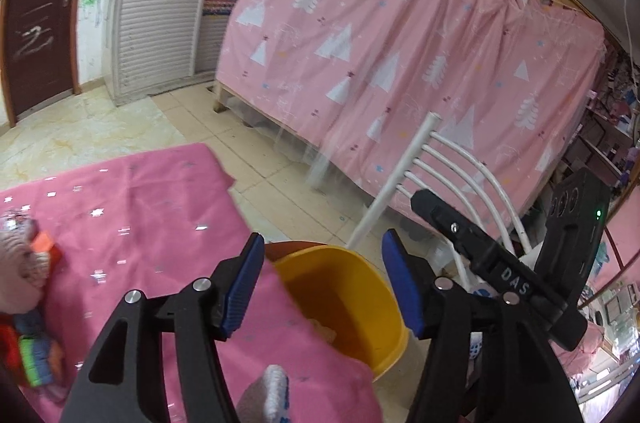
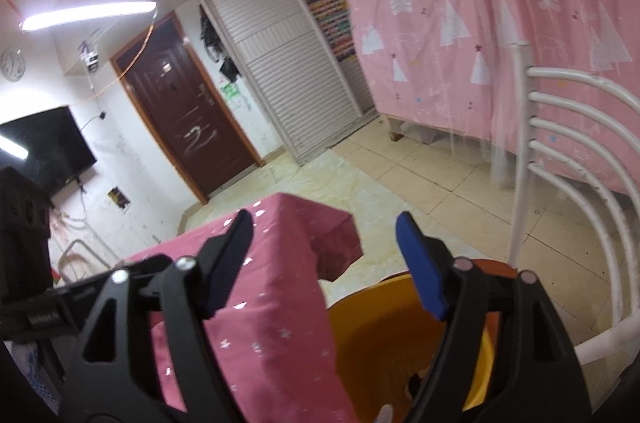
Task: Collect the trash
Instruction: 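Move both tools back over the pile of clothes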
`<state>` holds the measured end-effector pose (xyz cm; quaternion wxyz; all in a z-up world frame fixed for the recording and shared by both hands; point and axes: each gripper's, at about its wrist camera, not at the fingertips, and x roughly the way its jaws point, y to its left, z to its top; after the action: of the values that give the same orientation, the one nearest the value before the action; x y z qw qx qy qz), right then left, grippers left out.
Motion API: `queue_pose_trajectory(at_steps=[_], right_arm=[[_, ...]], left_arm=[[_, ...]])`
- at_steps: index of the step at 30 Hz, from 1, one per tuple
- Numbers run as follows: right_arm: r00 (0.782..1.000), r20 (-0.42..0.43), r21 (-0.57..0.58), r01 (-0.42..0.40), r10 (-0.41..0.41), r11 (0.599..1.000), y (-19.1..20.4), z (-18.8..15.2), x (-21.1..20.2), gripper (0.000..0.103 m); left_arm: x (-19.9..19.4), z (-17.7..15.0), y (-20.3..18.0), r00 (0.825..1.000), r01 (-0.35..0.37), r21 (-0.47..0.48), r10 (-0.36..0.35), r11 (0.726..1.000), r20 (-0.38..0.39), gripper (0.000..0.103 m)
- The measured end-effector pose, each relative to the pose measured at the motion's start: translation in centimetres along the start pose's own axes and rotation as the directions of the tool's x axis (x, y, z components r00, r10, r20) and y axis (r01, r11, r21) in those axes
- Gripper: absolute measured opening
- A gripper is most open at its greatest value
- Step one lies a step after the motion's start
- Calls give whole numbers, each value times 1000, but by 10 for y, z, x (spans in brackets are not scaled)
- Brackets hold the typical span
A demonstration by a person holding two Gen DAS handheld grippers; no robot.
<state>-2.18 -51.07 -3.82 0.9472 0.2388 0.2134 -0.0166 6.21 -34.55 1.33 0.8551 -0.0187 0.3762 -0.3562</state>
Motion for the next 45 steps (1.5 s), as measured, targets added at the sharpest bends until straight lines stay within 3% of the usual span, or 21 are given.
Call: queue_pose_trajectory(at_steps=[7, 14, 20, 29, 36, 45], right_arm=[[995, -73, -72, -78, 73, 994, 52, -16, 20, 75], [982, -142, -124, -142, 125, 982, 94, -28, 38, 76], [967, -201, -169, -194, 159, 966, 130, -41, 52, 77], [943, -282, -236, -249, 179, 939, 181, -66, 69, 81], [929, -327, -272, -269, 175, 924, 207, -80, 81, 81], [919, -361, -303, -273, 155, 913, 227, -94, 89, 81]], left_arm=[[-45, -2, 42, 991, -119, -49, 122, 992, 51, 61], [-86, -10, 84, 969, -226, -99, 234, 969, 83, 65], [-111, -23, 115, 943, -311, -122, 322, 942, 86, 66], [-139, -54, 170, 915, -381, -200, 399, 903, 56, 66], [-150, -78, 201, 921, -374, -250, 389, 893, 10, 66], [-145, -106, 222, 962, -269, -314, 266, 910, -56, 66]])
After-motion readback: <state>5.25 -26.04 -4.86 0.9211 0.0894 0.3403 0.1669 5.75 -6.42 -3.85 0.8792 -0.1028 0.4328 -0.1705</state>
